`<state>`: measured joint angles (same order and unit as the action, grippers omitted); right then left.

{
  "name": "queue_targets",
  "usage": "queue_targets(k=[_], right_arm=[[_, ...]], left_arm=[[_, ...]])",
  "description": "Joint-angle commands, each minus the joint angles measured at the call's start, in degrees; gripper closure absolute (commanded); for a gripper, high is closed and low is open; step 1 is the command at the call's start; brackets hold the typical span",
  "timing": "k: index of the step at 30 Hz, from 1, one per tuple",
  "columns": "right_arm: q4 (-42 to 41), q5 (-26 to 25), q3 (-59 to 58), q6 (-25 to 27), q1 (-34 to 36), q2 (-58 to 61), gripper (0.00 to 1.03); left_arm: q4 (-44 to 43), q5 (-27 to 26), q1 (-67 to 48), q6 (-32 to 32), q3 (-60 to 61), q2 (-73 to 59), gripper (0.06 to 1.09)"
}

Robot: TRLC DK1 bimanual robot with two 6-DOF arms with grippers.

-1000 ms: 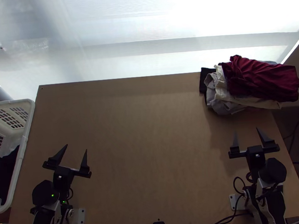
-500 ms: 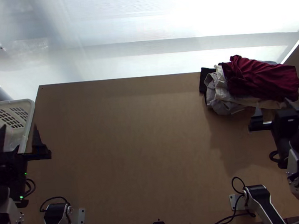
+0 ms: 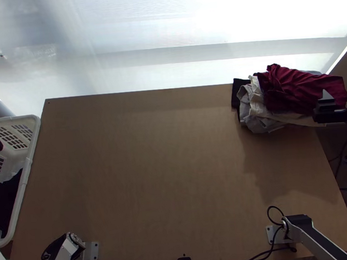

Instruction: Fold the t-shirt

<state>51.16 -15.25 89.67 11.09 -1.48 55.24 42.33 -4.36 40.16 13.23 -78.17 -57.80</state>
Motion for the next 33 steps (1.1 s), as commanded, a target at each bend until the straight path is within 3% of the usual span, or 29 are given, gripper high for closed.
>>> queue_targets(k=[1,14,22,33], right_arm=[[6.1,-0.2,7.7,-0.5,0.0,4.4,0.05],[12.0,-0.6,15.4,-2.0,-1.2,9.8,0.05],[14.8,-1.7,19.0,-2.9,-2.6,12.4,0.05],[16.2,-3.7,20.6,-2.9,-3.5,14.0,0.05]], left_arm=[[8.7,-2.2,10.0,-0.1,-7.9,-18.8,0.11],[4.7,-1.0,15.6,12.3,-12.4,-48.4,0.11],[8.0,0.0,18.5,13.1,-25.7,-66.9,0.11],[6.6,3.0,20.8,15.3,-29.2,-80.2,0.11]])
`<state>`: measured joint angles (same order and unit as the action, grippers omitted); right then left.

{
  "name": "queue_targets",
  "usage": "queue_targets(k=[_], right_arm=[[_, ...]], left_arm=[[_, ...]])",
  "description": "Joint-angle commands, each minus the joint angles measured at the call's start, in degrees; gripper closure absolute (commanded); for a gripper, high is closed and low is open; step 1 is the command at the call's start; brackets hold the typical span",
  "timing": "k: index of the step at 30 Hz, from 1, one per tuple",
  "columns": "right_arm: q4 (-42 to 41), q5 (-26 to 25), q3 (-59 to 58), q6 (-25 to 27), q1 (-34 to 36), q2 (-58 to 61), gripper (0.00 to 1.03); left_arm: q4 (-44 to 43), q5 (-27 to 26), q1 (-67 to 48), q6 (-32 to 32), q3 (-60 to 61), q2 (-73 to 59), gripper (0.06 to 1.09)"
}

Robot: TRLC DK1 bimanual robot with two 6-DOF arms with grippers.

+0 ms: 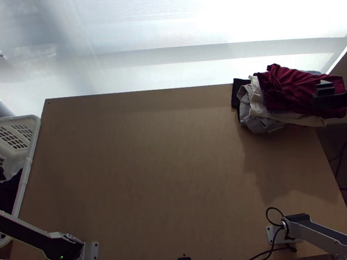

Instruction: Fold the t-shirt

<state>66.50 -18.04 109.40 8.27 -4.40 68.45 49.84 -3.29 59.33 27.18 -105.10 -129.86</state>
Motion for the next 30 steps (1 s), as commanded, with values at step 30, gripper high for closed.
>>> queue_targets(k=[30], right_arm=[[2.6,-6.6,4.9,-0.1,-5.2,3.4,0.05]], left_arm=[[-11.4,5.8,-0.2,2.1,-5.3,-22.8,0.14]])
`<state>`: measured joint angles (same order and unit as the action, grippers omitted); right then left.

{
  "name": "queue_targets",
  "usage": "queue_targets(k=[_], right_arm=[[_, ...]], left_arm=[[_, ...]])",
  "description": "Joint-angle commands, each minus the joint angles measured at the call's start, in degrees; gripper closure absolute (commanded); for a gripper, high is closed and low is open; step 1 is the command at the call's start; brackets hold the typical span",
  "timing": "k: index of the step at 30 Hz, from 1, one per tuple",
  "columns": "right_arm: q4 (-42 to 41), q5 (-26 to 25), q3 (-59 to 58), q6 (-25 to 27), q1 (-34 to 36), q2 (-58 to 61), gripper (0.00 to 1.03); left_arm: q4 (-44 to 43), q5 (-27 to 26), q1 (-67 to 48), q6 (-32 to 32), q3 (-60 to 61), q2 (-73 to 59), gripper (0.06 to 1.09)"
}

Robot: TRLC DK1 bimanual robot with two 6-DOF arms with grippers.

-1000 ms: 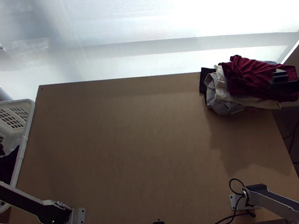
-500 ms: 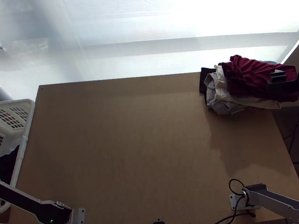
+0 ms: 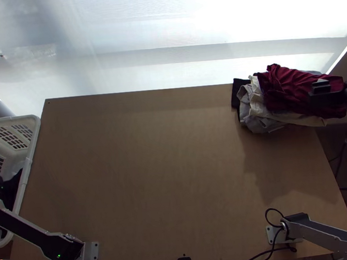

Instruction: Fold the t-shirt

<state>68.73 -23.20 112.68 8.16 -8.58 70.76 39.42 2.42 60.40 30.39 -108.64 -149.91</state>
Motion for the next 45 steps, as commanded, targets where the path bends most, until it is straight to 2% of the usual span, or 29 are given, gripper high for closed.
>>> queue_targets(k=[1,3,6,12,13,16,20,25,27,30,35,38,40,42,43,45], right_arm=[[0.3,-1.4,1.8,0.0,-1.1,1.2,0.05],[0.4,-1.7,2.5,0.0,-1.2,1.5,0.05],[0.7,-2.0,3.1,0.0,-1.2,1.8,0.05],[1.7,-2.6,3.2,0.1,-1.2,1.8,0.05],[1.7,-2.6,3.3,0.2,-1.2,1.8,0.05],[1.7,-2.9,3.6,0.4,-1.3,2.1,0.05],[1.7,-3.0,4.1,0.4,-1.4,2.7,0.05],[1.7,-3.1,5.2,0.3,-2.0,3.8,0.05],[1.6,-3.1,6.0,0.3,-2.4,4.1,0.05],[1.6,-3.1,6.3,0.0,-2.4,4.3,0.05],[1.6,-3.1,6.3,-0.4,-2.3,4.0,0.05],[1.6,-3.1,6.0,-0.9,-2.1,3.2,0.05],[1.6,-3.1,4.6,-1.0,-1.8,2.3,0.05],[1.6,-3.1,2.3,-1.1,-1.2,0.7,0.05],[1.6,-3.1,0.8,-1.2,-0.9,-0.3,0.05],[1.5,-3.1,-2.8,-1.2,0.0,-2.8,0.05]], left_arm=[[-1.0,0.0,-1.4,-1.2,-2.2,-3.3,0.18],[-1.0,-0.2,-2.0,-1.0,-2.7,-3.8,0.38],[-1.0,-0.4,-2.5,-1.2,-3.7,-5.0,0.73],[-0.3,-1.5,-2.3,-1.4,-6.8,-9.1,1.03],[0.2,-1.6,-2.2,-1.4,-7.5,-9.7,1.05],[2.0,-4.6,-1.8,-0.9,-7.6,-9.7,1.05],[8.3,-13.0,-1.5,-3.7,-7.4,-1.3,1.05],[12.2,-17.4,-2.2,-4.6,-7.5,15.9,1.05],[14.7,-21.7,-2.5,-4.7,-7.6,24.8,1.05],[18.7,-23.3,-4.8,-4.4,-7.6,39.9,1.05],[19.5,-25.9,-11.4,-4.8,-8.3,60.3,1.05],[19.0,-27.9,-18.8,-8.1,-10.1,69.9,1.05],[18.4,-28.7,-27.6,-8.5,-9.9,75.8,1.05],[15.5,-28.5,-38.6,-12.8,-10.1,79.9,1.05],[14.7,-27.3,-44.8,-15.2,-10.6,80.7,1.05],[13.8,-17.9,-62.1,-18.6,-11.2,81.1,1.05]])
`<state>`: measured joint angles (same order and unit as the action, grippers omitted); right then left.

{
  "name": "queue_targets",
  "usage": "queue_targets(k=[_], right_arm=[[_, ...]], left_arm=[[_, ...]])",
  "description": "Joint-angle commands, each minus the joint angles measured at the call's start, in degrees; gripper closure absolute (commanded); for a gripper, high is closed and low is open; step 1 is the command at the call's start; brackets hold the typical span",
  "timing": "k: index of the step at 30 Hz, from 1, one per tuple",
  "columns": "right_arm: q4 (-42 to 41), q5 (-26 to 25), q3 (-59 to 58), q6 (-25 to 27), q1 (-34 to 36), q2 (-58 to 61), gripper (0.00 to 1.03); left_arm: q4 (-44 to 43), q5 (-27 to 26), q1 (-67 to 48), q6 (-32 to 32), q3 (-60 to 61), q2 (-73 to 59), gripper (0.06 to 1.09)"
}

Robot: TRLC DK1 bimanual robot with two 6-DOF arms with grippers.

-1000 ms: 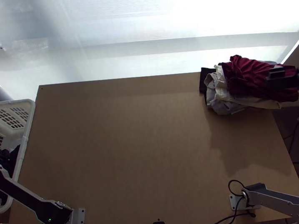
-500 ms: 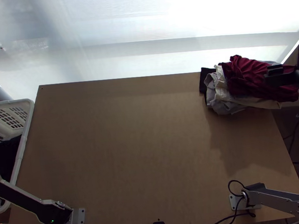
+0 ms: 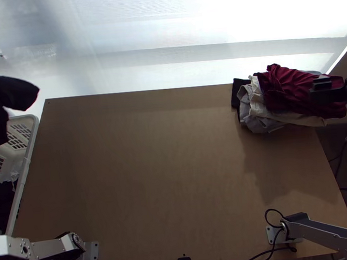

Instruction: Fold the t-shirt

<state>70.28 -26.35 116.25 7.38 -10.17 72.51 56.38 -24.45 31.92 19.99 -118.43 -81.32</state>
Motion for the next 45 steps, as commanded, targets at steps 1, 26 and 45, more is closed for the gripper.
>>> queue_targets(k=[1,26,45], right_arm=[[-0.1,0.1,-7.9,-0.4,2.3,-5.9,0.05],[1.3,0.3,-39.1,-0.4,12.6,-28.7,0.05],[5.3,6.7,-50.9,-3.0,7.8,-26.2,0.05]], left_arm=[[-3.7,16.4,-43.9,-9.4,-1.0,12.1,1.05],[-30.5,25.2,-93.9,-11.5,41.4,-0.5,0.10],[-14.6,13.3,-68.8,-2.8,48.6,1.8,0.10]])
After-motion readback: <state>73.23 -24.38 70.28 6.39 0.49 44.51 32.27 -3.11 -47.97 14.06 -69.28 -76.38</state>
